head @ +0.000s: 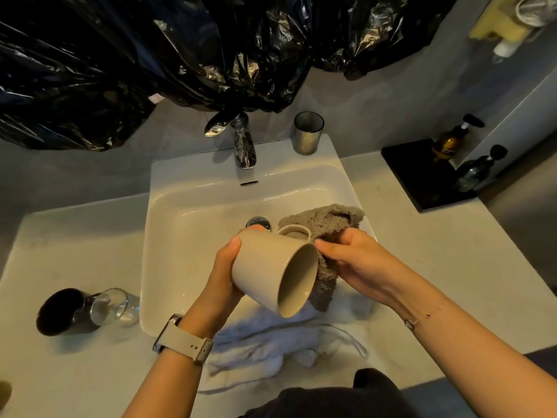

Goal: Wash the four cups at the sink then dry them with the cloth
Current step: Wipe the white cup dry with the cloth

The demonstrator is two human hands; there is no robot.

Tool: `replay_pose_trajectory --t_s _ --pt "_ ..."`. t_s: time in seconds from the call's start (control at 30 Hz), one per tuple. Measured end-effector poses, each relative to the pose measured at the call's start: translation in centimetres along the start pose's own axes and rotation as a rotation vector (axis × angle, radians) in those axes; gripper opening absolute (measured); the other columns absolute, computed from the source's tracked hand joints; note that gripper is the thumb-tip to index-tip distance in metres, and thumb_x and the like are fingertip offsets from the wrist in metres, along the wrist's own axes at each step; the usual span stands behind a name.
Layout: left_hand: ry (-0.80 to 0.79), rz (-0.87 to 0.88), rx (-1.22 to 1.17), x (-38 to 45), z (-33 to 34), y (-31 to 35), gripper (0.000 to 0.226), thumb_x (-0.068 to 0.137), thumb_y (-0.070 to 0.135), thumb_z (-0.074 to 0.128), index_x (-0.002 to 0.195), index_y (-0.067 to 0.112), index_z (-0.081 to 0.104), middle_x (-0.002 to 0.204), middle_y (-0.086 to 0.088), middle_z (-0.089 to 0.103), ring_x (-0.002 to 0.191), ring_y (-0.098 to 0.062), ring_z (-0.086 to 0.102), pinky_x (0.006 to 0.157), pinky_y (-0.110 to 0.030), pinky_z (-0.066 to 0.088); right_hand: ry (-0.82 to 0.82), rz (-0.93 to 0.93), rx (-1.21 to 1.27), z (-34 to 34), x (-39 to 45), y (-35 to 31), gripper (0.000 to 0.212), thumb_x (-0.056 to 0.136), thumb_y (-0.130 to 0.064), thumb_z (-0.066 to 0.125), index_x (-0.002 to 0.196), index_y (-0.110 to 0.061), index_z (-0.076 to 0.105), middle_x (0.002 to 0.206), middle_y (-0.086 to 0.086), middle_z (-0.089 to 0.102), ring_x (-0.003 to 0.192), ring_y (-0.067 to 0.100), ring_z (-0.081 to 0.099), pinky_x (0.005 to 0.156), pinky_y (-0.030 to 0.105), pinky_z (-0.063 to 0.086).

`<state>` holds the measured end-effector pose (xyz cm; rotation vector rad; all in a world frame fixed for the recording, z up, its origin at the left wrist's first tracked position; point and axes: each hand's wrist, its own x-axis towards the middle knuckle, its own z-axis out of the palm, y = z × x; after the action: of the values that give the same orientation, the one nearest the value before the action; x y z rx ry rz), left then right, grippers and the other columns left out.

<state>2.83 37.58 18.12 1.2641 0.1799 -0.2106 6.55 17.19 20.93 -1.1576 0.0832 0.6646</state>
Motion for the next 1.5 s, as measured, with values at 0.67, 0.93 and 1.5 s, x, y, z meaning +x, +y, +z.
replay_pose_trajectory --t_s 0.67,0.93,1.5 --pt "-0.082 0.166 0.347 0.1 0.0 -1.0 0.058 0.078 0.065 0.048 0.114 0.019 0.053 0.099 0.019 0.063 0.089 -0.002 0.059 0.078 -0.015 0.048 0.01 0.233 0.046 -1.3 0.6 0.0 0.023 0.075 -0.015 0.065 0.09 0.003 0.067 0.082 0.012 0.071 0.075 0.016 0.069 0.069 0.021 0.055" --pt "-0.063 0.204 0.395 -0.1 0.1 -0.7 0.068 0.074 0.085 0.045 0.116 0.031 0.054 0.104 0.016 0.063 0.091 -0.006 0.059 0.08 -0.026 0.049 0.097 0.143 -0.158 -1.0 0.9 0.1 0.035 0.074 -0.028 0.071 0.095 0.001 0.069 0.085 0.014 0.074 0.079 0.024 0.071 0.071 0.03 0.059" --pt "-0.112 0.179 0.303 0.7 -0.3 -0.5 0.062 0.08 0.074 0.047 0.114 0.022 0.056 0.106 0.013 0.065 0.098 -0.008 0.06 0.087 -0.023 0.048 -0.057 0.215 0.034 -1.3 1.4 -0.2 0.044 0.07 -0.025 0.076 0.099 0.007 0.067 0.087 0.015 0.071 0.079 0.022 0.069 0.078 0.032 0.058"
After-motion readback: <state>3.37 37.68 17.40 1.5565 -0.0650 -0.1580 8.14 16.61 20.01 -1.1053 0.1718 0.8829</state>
